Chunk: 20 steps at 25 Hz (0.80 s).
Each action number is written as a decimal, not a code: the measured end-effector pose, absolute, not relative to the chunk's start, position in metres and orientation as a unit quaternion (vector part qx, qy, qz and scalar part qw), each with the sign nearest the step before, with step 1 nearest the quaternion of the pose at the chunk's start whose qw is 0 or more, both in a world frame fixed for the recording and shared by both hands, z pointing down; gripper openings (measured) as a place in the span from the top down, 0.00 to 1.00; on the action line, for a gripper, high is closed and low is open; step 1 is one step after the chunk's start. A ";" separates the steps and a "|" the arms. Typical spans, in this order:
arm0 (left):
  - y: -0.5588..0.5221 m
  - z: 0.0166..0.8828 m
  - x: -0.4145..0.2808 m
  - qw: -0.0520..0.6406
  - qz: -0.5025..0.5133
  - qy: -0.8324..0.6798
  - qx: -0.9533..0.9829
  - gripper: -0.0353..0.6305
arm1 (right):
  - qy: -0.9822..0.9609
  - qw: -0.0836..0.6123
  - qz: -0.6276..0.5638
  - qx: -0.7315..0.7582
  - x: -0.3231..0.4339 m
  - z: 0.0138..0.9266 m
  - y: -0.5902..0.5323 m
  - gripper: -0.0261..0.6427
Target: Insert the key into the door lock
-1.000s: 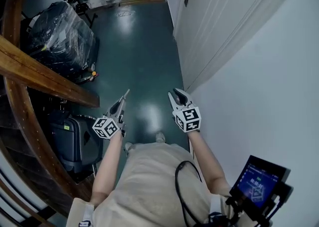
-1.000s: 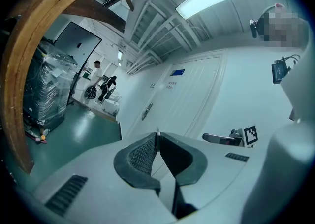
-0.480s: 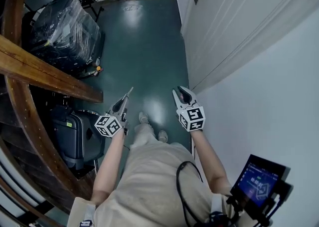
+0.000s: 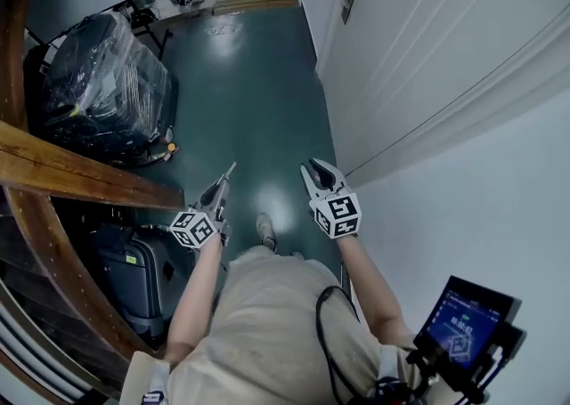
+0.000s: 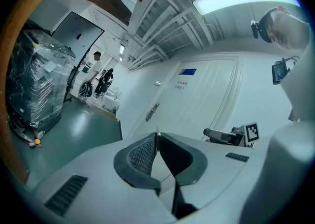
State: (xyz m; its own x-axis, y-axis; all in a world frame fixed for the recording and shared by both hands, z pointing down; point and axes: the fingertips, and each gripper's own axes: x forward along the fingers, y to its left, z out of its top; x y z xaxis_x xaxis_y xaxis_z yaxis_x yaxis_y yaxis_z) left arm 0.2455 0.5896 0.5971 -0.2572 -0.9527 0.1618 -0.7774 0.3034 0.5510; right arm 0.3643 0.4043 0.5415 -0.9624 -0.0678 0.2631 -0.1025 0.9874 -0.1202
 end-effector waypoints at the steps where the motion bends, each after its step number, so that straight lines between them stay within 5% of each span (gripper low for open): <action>1: 0.585 0.598 0.235 0.238 -0.182 -0.769 0.564 0.89 | -0.988 0.129 0.067 0.046 0.354 0.541 0.400 0.84; 20: 0.537 0.598 0.123 0.227 -0.191 -0.721 0.626 0.90 | -0.985 0.132 0.063 0.096 0.252 0.549 0.367 0.84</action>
State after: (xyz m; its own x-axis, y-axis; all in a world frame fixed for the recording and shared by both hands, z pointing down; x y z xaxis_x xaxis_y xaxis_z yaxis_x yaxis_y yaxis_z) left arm 0.1233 0.5370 0.5977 -0.1121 -0.9898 0.0877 -0.8160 0.1421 0.5603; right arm 0.2525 0.3669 0.5489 -0.9468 -0.1714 0.2725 -0.2047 0.9739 -0.0985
